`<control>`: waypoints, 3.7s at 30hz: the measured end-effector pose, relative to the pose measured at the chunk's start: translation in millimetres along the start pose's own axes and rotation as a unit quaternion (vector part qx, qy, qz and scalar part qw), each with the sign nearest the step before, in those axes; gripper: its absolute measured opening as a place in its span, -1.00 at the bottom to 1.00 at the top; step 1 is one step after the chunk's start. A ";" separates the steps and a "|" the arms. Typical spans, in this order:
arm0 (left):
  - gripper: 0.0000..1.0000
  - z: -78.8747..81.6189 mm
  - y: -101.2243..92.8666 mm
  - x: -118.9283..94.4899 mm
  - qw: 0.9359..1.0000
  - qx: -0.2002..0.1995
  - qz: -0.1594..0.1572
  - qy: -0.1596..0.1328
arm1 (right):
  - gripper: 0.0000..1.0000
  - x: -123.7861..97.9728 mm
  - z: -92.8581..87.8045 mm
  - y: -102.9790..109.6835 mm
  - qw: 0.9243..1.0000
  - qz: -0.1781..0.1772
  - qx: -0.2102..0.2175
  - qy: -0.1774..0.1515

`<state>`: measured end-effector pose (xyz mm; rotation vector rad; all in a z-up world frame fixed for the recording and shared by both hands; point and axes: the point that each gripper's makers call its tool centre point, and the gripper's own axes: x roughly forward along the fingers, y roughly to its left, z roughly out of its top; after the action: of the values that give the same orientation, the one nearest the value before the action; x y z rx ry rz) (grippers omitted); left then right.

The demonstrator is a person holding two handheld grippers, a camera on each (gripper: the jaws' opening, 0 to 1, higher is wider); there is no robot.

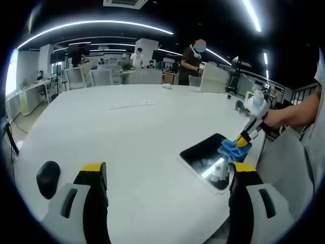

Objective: Wipe the mirror surface with the cleaning cloth until all visible marks leave the cleaned area.

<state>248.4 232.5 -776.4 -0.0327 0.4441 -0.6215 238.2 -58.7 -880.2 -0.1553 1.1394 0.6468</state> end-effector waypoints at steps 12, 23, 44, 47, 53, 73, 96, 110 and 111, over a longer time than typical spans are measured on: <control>0.98 -0.4 -1.1 2.7 1.000 -0.003 -0.001 -0.001 | -1.00 4.5 12.1 -8.6 1.000 -0.003 0.001 -0.002; 0.98 -3.5 -2.9 3.9 1.000 -0.007 -0.002 0.000 | -1.00 8.6 24.8 -16.2 1.000 -0.008 -0.001 -0.006; 0.98 -2.8 -1.9 3.8 1.000 -0.012 0.001 -0.002 | -1.00 18.8 57.5 -39.0 1.000 -0.025 -0.018 -0.004; 0.98 -2.5 -1.3 3.6 1.000 -0.014 0.003 -0.002 | -1.00 20.8 62.7 -42.2 0.999 -0.026 -0.021 -0.004; 0.98 4.1 -10.2 2.2 1.000 -0.015 0.006 -0.006 | -1.00 21.7 66.1 -43.1 0.999 -0.028 -0.024 -0.002; 0.98 4.3 -6.1 3.2 1.000 -0.005 0.002 -0.008 | -1.00 -51.5 82.5 -66.0 0.997 -0.037 -0.021 -0.070; 0.98 -3.5 1.3 -5.6 1.000 -0.004 0.013 0.001 | -1.00 -32.1 9.1 -111.5 0.999 -0.029 -0.014 -0.029; 0.98 -8.8 -1.5 -10.6 1.000 -0.010 0.021 0.005 | -0.98 -19.1 -3.0 -114.4 0.998 -0.044 -0.036 -0.025; 0.98 -8.3 -2.5 -10.8 1.000 -0.009 0.021 0.005 | -0.96 -18.8 -3.1 -114.8 0.998 -0.044 -0.034 -0.026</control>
<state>235.7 237.5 -779.2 -0.0380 0.4586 -0.5767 294.1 -160.5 -888.4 -0.2442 1.0542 0.6095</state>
